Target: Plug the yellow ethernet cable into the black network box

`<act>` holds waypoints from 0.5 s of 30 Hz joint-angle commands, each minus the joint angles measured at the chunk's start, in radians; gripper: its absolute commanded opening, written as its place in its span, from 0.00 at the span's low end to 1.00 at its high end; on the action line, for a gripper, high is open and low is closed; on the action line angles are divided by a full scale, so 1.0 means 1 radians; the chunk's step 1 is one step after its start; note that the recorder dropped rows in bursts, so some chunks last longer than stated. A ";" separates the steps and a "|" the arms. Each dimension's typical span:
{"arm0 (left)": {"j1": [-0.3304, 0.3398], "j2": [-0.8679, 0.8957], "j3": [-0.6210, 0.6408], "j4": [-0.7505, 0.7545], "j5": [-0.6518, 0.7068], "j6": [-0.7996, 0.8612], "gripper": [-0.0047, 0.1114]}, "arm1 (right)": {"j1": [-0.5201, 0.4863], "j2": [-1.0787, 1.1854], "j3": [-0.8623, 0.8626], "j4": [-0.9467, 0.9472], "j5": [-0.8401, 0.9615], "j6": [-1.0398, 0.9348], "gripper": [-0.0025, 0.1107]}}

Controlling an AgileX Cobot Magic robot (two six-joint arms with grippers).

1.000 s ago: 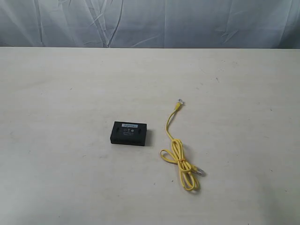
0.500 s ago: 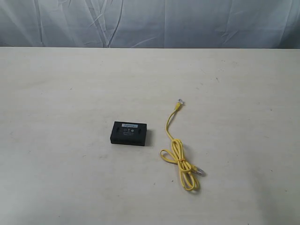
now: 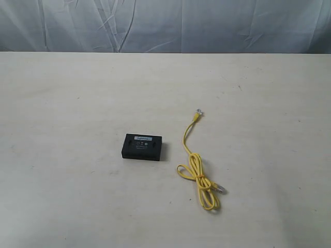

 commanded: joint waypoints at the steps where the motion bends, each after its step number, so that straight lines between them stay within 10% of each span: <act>1: 0.002 -0.005 0.005 0.001 -0.009 -0.002 0.04 | -0.005 -0.006 0.001 -0.006 -0.024 0.000 0.02; 15: 0.002 -0.005 0.005 0.001 -0.009 -0.002 0.04 | -0.005 0.456 -0.406 -0.006 0.429 0.000 0.02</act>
